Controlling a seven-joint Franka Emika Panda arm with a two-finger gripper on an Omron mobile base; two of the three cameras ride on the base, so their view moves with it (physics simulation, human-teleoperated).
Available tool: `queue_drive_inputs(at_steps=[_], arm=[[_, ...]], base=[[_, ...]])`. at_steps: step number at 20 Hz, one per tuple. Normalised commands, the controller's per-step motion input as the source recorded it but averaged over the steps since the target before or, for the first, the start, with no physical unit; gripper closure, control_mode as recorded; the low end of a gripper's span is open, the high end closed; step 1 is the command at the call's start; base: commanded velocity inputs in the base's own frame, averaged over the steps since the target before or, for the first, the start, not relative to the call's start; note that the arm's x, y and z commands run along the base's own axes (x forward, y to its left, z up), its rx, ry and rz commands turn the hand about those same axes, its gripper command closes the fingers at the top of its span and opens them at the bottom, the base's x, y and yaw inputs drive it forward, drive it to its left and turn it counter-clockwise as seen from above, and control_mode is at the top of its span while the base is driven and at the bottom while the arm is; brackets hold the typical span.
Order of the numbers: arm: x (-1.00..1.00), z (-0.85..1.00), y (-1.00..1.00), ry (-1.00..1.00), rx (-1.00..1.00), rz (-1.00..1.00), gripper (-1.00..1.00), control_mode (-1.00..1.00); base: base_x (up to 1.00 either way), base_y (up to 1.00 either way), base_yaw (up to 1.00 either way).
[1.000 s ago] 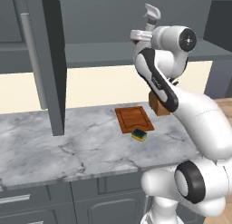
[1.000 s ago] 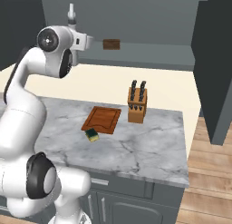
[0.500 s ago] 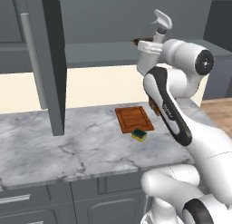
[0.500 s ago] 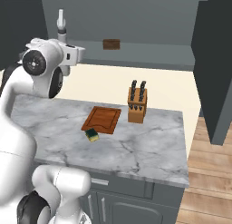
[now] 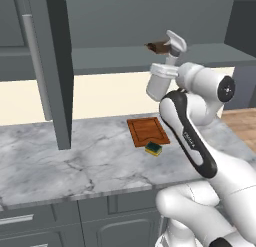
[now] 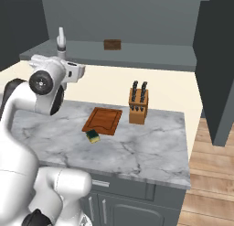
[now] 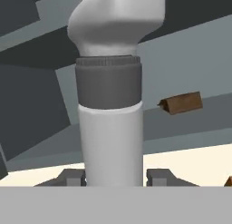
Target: Pick the sponge and spray from the cabinet and place them on the counter.
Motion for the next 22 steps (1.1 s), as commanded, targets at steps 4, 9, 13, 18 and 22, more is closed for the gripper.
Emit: queue_drive_inputs(at_steps=[4,9,13,18,22], arm=[[0.33,-0.56,0.19,0.03,0.03,0.07,1.00,-1.00],[0.32,-0.59,0.27,0.03,0.01,0.04,1.00,-1.00],[0.32,-0.68,0.39,0.03,0.00,0.04,1.00,-1.00],[0.41,-0.68,0.44,0.08,-0.03,0.03,1.00,-1.00],[0.51,-0.66,0.47,0.11,-0.03,0.03,1.00,-1.00]], base=[[0.00,0.00,0.00],[0.00,0.00,0.00],[0.00,0.00,0.00],[0.00,0.00,0.00],[0.00,0.00,0.00]])
